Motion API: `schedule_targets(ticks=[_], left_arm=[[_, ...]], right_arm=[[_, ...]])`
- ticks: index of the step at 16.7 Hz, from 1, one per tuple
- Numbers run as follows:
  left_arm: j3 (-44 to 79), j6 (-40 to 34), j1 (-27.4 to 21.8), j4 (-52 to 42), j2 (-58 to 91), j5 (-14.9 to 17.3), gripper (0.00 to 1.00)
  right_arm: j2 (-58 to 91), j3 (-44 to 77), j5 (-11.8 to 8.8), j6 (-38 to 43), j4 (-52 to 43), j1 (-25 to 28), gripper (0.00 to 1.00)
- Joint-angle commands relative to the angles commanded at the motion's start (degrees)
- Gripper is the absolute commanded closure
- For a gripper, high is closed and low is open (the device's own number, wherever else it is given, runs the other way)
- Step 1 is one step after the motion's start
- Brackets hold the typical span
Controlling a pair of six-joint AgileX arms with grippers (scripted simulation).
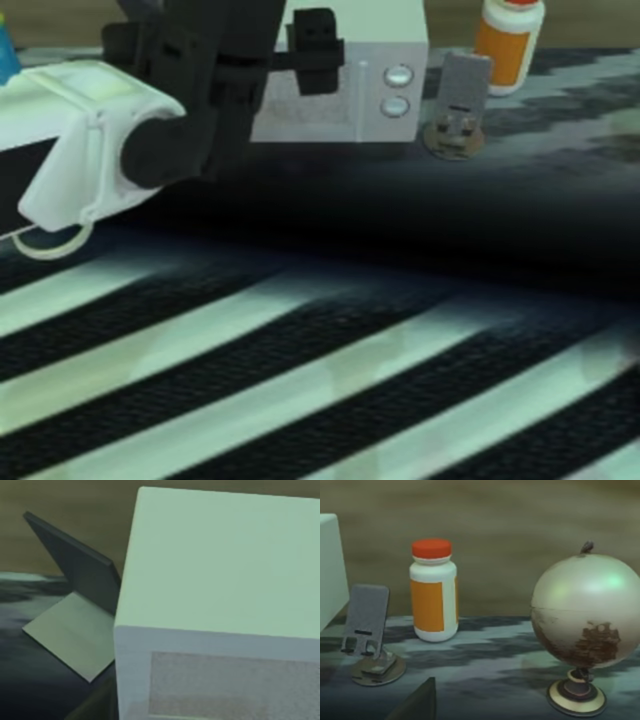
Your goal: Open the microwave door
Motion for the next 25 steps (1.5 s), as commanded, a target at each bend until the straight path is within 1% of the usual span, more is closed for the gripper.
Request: schedule_targets(ticks=[5, 8, 10, 14, 17, 23, 25], left_arm=[[11.4, -3.4, -6.5, -0.1, 15.6, -5.5, 0.0], [15.2, -4.6, -8.6, -0.2, 20.9, -7.3, 0.0], [16.3, -4.9, -9.3, -0.2, 22.4, -7.8, 0.0], [16.3, -4.9, -9.3, -0.2, 22.4, -7.9, 0.0], [17.1, -4.4, -8.6, 0.2, 23.2, -7.3, 0.0], [27.3, -0.9, -3.6, 3.5, 34.7, -2.9, 0.0], [28.2, -0.5, -3.0, 3.8, 35.6, -2.4, 0.0]], right_arm=[[0.0, 0.0, 0.0, 0.0, 0.0, 0.0, 0.0], [0.0, 0.0, 0.0, 0.0, 0.0, 0.0, 0.0], [0.0, 0.0, 0.0, 0.0, 0.0, 0.0, 0.0], [0.0, 0.0, 0.0, 0.0, 0.0, 0.0, 0.0], [0.0, 0.0, 0.0, 0.0, 0.0, 0.0, 0.0], [0.0, 0.0, 0.0, 0.0, 0.0, 0.0, 0.0], [0.0, 0.0, 0.0, 0.0, 0.0, 0.0, 0.0]])
